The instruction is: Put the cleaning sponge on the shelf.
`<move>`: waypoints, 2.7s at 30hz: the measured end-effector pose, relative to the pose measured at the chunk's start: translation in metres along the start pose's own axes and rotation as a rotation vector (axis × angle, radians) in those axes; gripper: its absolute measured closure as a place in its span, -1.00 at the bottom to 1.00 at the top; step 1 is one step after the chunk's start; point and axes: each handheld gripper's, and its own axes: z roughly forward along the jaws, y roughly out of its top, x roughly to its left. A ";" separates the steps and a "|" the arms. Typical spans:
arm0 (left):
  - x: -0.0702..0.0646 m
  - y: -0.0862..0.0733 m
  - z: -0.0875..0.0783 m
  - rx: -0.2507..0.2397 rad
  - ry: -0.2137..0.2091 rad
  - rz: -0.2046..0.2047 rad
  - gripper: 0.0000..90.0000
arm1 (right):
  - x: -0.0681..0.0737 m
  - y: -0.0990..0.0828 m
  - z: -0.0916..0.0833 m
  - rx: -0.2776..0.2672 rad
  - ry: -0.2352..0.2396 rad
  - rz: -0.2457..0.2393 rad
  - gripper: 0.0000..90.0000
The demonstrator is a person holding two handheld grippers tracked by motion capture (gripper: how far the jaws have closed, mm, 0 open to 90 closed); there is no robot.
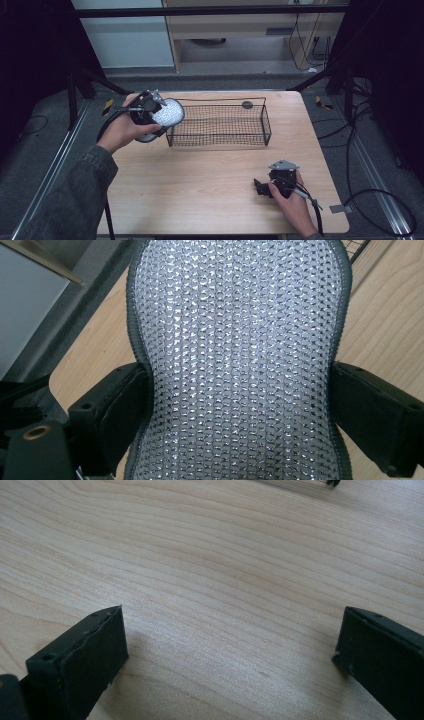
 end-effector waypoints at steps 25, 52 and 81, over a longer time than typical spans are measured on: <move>-0.006 0.055 0.045 -0.006 -0.003 0.160 -0.79 | 0.000 0.000 -0.001 0.001 -0.001 0.002 -0.99; -0.010 0.076 0.079 -0.040 0.034 0.245 -0.79 | -0.007 -0.001 -0.002 0.003 -0.004 0.004 -0.99; -0.029 0.080 0.099 0.007 0.032 0.342 -0.79 | -0.007 -0.001 -0.002 0.004 -0.005 -0.001 -0.99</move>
